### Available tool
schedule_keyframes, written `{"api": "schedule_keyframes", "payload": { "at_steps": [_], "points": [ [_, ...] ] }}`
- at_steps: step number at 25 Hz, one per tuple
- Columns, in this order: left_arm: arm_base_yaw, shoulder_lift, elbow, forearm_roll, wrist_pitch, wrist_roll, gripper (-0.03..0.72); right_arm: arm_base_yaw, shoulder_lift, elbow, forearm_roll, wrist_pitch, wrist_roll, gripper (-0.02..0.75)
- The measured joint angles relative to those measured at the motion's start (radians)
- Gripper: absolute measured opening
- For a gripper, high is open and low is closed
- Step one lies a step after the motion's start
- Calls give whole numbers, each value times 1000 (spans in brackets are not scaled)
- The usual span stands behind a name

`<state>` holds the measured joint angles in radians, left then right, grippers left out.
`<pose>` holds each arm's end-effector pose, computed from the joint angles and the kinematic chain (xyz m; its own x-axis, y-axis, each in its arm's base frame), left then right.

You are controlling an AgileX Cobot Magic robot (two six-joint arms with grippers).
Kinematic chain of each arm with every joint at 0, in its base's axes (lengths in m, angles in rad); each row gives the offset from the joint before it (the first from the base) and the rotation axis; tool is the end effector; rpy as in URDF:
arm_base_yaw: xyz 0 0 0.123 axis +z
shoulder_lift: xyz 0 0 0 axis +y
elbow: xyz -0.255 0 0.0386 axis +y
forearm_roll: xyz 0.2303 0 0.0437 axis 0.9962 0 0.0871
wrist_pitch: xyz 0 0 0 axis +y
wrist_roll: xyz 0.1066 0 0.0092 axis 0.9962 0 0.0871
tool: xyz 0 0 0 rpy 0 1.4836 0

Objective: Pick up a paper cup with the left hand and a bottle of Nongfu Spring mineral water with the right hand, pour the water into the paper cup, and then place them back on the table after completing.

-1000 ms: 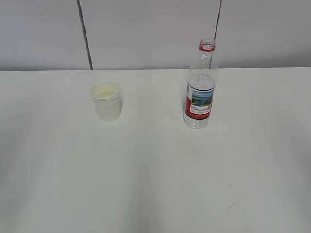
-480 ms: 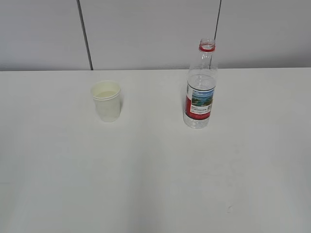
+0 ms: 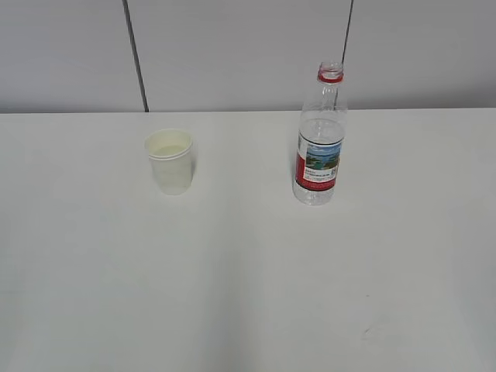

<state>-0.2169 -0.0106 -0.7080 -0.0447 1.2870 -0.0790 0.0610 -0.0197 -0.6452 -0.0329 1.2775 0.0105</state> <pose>-0.0167 -0.0010 0.2938 -0.4729 0.0107 -0.8810 0.2098 0.9725 -0.1008 -0.0087 -0.0039 0.2793 -0.5005 -0.0296 -0.8652 -0.0332 0.9993 -0.0149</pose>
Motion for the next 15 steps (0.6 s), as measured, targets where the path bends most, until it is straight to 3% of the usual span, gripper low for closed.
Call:
{"api": "schedule_keyframes", "payload": {
  "at_steps": [7, 15],
  "points": [
    [0, 0, 124, 0, -31, 39, 336, 0, 0, 86, 0, -7, -22, 587],
    [0, 0, 179, 11, -175, 56, 332, 0, 0, 147, 2, -113, -29, 587]
  ]
}}
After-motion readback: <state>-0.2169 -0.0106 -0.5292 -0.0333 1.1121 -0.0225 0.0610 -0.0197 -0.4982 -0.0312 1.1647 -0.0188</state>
